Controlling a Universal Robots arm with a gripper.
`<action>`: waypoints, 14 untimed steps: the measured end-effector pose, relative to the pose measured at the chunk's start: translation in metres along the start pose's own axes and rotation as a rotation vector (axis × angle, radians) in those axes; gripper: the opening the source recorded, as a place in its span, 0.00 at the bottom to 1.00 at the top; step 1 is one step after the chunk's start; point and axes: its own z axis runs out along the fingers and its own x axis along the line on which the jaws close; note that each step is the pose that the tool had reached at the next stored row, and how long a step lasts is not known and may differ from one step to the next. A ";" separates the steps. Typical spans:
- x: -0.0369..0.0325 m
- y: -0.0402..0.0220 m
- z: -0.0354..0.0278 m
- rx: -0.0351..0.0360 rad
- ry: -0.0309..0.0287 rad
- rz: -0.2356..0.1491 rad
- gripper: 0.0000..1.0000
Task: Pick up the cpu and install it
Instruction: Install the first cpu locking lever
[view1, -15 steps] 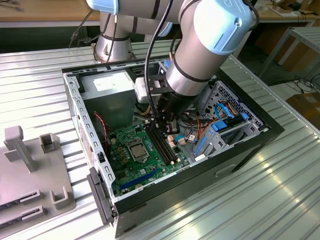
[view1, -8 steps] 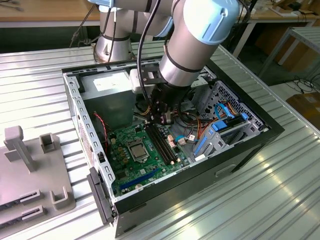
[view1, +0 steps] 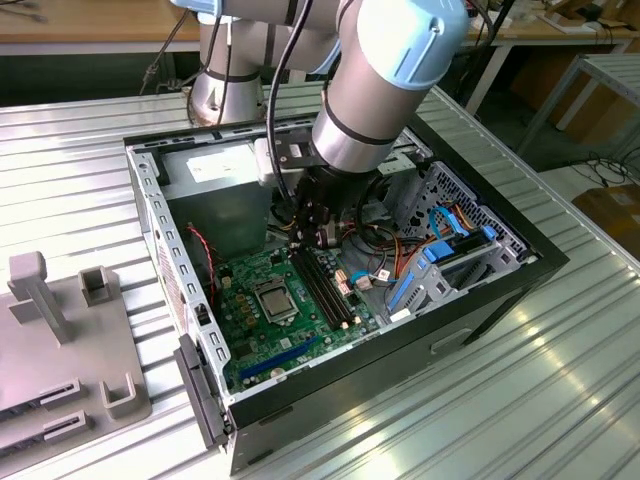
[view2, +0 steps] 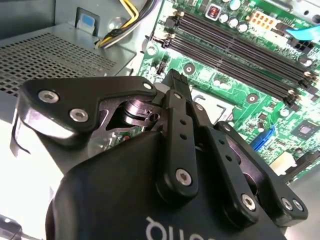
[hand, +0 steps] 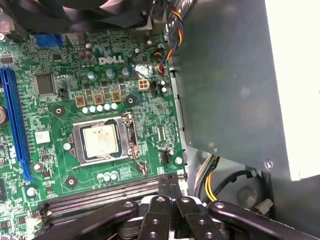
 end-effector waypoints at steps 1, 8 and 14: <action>0.0002 0.0009 0.0003 -0.0007 0.0004 -0.003 0.11; 0.0019 0.0057 0.0022 -0.0054 0.0014 -0.016 0.11; 0.0060 0.0051 0.0015 -0.0055 0.0014 -0.017 0.11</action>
